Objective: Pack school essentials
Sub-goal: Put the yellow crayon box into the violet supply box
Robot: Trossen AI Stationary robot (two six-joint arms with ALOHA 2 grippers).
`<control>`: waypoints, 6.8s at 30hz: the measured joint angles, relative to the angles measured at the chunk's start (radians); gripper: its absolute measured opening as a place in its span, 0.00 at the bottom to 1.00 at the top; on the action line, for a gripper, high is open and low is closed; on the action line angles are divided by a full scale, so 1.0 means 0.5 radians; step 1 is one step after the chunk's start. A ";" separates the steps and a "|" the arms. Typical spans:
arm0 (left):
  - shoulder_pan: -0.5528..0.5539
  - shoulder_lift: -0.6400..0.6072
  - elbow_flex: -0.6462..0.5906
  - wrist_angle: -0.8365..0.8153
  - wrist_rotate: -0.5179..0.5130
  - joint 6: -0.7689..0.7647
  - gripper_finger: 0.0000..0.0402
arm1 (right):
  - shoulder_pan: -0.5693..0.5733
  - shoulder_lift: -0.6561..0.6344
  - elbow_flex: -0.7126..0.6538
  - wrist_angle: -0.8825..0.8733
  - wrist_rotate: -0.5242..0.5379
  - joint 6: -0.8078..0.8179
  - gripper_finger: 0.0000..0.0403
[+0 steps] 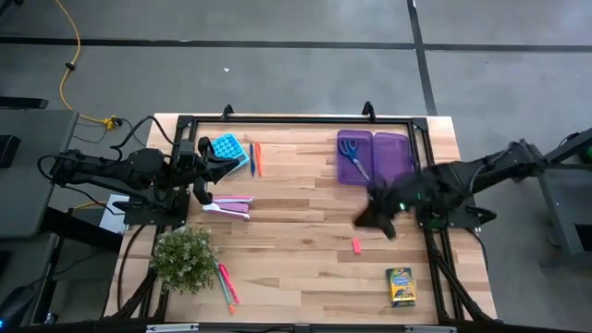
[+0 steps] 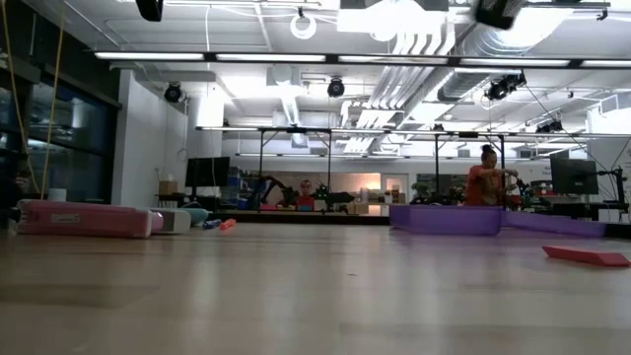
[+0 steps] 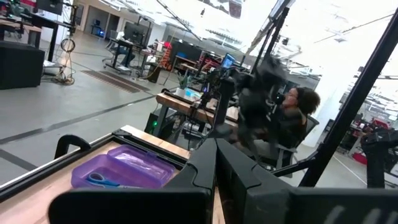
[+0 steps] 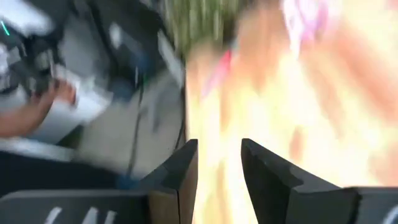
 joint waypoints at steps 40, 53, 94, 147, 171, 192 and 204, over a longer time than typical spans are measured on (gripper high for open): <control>0.000 0.000 0.000 0.000 -0.017 0.053 0.00 | 1.396 1.247 0.180 -0.436 -0.254 1.799 0.28; 0.000 0.000 0.000 0.000 -0.024 0.021 0.00 | 1.444 1.305 0.180 -0.619 -0.164 2.083 0.28; 0.000 0.000 0.000 -0.001 -0.076 -0.017 0.00 | 1.407 1.473 0.093 -0.299 -0.378 3.077 0.28; 0.000 0.000 0.000 0.001 -0.118 -0.019 0.00 | 1.461 1.152 0.094 -1.068 0.364 0.089 0.28; 0.000 0.000 0.000 0.002 -0.124 -0.076 0.00 | 1.546 1.344 0.153 -1.124 0.430 0.230 0.28; 0.000 0.000 0.000 0.002 -0.122 -0.071 0.00 | 1.533 1.337 -0.008 -0.994 0.546 0.243 0.28; 0.000 0.012 0.000 0.001 -0.135 -0.070 0.00 | 1.533 1.333 0.006 -1.012 0.488 0.219 0.02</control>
